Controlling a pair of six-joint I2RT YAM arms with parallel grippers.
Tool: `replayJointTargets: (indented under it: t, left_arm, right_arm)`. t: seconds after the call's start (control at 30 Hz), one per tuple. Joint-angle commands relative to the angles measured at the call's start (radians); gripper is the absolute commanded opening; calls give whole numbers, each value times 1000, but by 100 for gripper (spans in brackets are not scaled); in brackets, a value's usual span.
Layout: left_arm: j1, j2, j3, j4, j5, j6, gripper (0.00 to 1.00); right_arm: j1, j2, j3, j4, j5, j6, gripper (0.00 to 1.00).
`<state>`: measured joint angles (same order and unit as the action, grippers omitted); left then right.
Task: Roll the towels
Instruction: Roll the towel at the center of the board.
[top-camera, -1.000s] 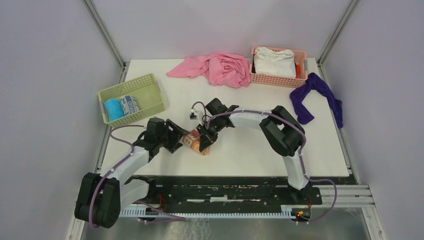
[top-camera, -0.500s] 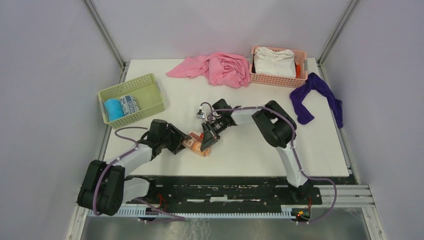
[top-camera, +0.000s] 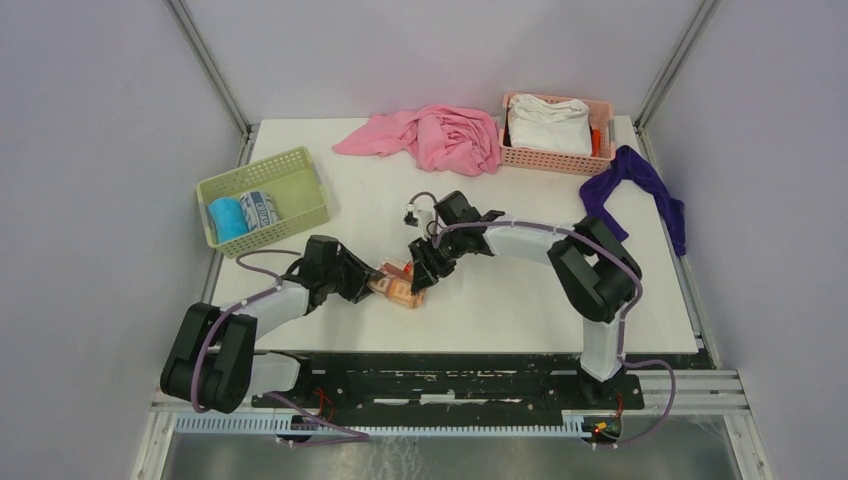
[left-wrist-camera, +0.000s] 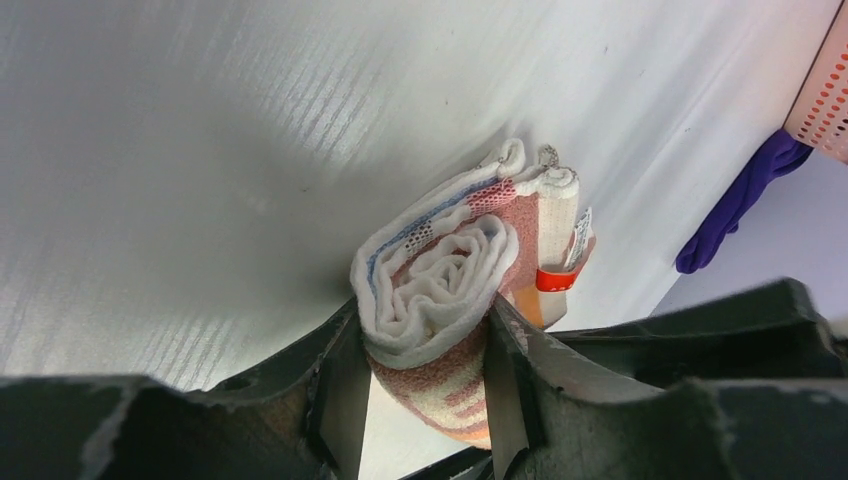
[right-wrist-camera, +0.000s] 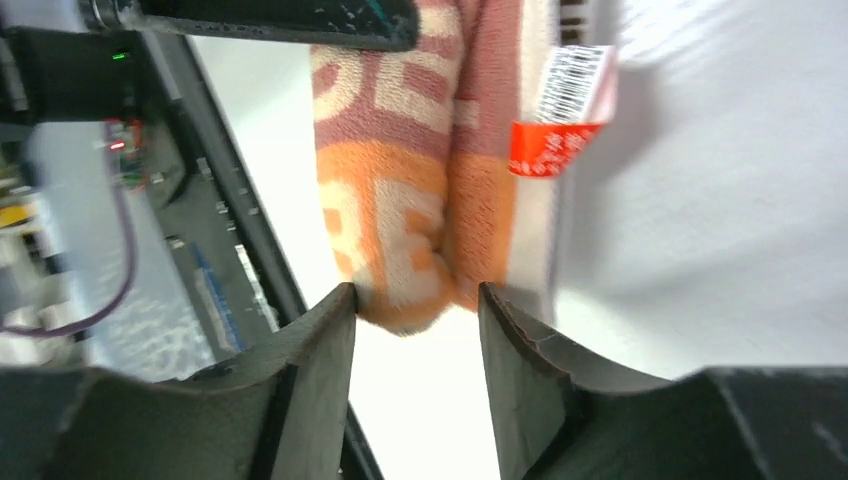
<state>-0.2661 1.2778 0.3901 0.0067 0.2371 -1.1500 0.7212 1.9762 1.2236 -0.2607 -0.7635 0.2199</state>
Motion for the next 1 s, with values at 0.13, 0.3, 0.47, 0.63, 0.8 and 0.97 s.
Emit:
replayJointTargets:
  t: [0.13, 0.3, 0.47, 0.63, 0.8, 0.97]
  left_arm:
    - [-10, 56, 32, -150, -83, 67, 48]
    - [-16, 50, 36, -160, -95, 65, 49]
    - [-19, 51, 41, -168, -101, 68, 49]
    - [-22, 60, 50, -175, -105, 68, 50]
    - [-25, 66, 59, -189, -120, 69, 51]
    - [-27, 81, 71, -191, -122, 69, 53]
  right_arm:
    - [150, -274, -27, -57, 628, -212, 66]
    - [308, -253, 13, -52, 848, -298, 71]
    - [420, -198, 68, -78, 974, -358, 72]
    - [465, -119, 76, -85, 1042, -386, 72]
    - [474, -71, 60, -86, 1028, -385, 66]
    - [483, -45, 45, -92, 1024, -381, 58]
